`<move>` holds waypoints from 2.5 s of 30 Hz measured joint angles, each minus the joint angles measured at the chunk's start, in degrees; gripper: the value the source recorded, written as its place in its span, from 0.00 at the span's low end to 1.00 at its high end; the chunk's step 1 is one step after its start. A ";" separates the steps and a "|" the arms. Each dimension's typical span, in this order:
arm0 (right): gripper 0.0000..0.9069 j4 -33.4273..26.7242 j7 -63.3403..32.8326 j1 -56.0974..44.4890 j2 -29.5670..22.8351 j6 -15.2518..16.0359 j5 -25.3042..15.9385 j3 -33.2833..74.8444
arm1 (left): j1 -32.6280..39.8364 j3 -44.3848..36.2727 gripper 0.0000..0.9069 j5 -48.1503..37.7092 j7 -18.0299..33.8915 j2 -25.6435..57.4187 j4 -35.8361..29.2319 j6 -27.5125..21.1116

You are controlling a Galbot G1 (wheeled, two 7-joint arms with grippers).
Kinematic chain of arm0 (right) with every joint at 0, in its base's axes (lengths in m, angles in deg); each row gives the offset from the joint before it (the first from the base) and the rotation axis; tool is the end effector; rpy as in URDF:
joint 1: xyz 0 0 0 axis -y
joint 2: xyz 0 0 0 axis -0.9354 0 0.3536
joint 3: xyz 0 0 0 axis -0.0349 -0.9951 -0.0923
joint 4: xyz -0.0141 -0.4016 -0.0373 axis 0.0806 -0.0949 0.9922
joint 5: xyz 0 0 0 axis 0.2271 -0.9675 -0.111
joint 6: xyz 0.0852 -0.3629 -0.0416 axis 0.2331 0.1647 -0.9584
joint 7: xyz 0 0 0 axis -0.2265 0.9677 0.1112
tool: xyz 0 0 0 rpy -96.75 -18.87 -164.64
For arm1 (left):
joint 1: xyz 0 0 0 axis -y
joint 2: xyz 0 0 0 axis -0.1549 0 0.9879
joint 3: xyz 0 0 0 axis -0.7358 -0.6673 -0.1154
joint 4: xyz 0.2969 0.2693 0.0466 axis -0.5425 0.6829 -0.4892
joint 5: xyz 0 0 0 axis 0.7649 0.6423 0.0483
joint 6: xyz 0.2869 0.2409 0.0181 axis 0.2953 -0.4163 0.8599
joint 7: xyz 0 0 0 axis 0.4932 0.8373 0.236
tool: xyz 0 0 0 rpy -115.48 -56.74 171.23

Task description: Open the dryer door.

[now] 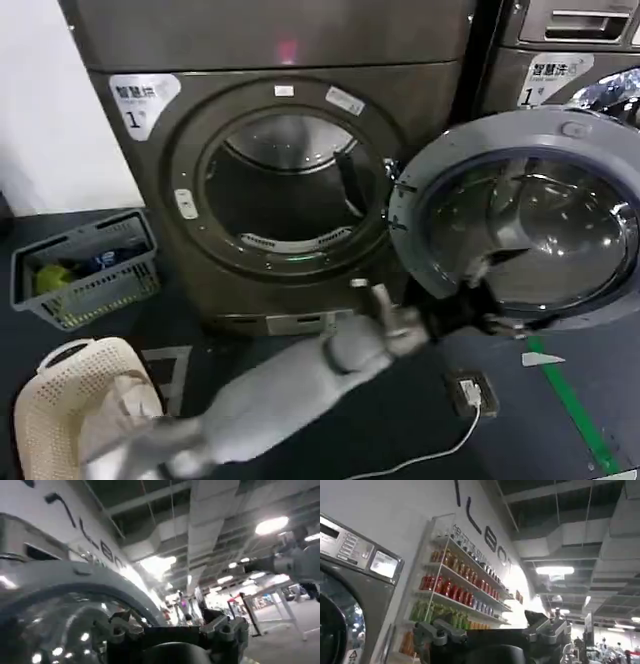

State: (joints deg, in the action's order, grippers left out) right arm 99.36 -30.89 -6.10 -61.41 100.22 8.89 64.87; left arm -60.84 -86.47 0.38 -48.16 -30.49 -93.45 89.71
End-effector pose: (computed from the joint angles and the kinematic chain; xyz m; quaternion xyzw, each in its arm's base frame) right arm 0.0046 -0.4068 -0.1110 0.4582 0.8563 -0.1842 0.1512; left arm 0.4228 -0.2466 -0.2630 0.6135 0.7445 -0.0241 0.2622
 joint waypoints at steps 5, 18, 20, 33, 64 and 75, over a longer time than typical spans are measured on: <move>1.00 0.93 -0.21 -0.22 0.02 0.98 -0.12 0.00 | -1.48 0.00 1.00 -0.17 0.10 8.23 -6.28 0.89; 1.00 1.33 -1.40 1.77 0.78 2.04 -6.73 0.82 | -6.97 2.72 1.00 1.69 -0.18 32.35 -18.33 -6.23; 1.00 1.37 -1.44 2.17 0.92 2.49 -6.88 0.86 | -8.42 3.46 1.00 3.15 -0.28 36.23 -20.06 -7.78; 1.00 1.53 -1.54 3.63 1.73 4.24 -9.89 0.69 | -24.85 18.61 1.00 11.78 -2.23 62.63 -26.53 -16.40; 1.00 1.68 -0.79 5.92 1.49 4.81 -8.69 -0.51 | -32.00 29.07 1.00 21.12 -16.85 82.79 -12.30 -18.19; 1.00 1.14 -0.76 5.60 1.61 4.65 -8.54 0.14 | -31.90 29.30 1.00 27.37 -21.88 85.04 -10.41 -15.03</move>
State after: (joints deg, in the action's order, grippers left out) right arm 100.50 -31.65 -0.51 -59.80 104.88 0.35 65.01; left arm -92.74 -57.17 27.75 -70.03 54.55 -103.85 74.68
